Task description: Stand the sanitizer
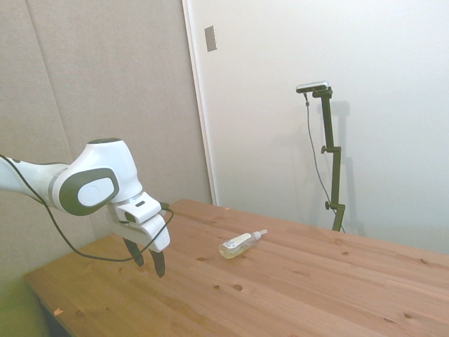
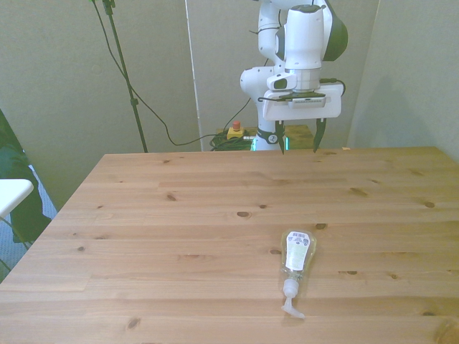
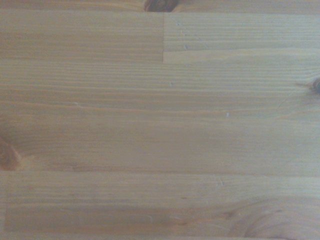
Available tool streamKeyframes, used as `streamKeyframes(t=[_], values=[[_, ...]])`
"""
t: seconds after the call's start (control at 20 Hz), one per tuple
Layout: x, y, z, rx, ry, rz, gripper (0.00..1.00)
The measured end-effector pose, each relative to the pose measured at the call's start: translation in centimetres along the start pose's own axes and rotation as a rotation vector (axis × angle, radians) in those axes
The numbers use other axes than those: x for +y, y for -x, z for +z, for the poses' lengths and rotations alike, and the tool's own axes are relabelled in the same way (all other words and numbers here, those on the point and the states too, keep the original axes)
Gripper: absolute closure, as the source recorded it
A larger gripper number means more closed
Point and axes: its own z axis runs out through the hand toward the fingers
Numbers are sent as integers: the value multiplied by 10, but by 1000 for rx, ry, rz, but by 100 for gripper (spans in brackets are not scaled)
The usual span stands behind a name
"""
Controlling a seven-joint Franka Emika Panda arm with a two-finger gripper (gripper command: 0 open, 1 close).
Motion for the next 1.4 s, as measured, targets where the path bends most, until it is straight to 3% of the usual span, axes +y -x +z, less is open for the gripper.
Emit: streamKeyframes(t=[0.4, 0.8, 1.0, 1.2, 1.4], values=[[-27, -25, -4, 37, -40, 44, 0], [-91, -114, -7, 138, -78, 139, 0], [-139, -158, 6, 135, -70, 156, 0], [-143, -172, 4, 176, -81, 168, 0], [-149, -206, 23, 236, -120, 204, 0]])
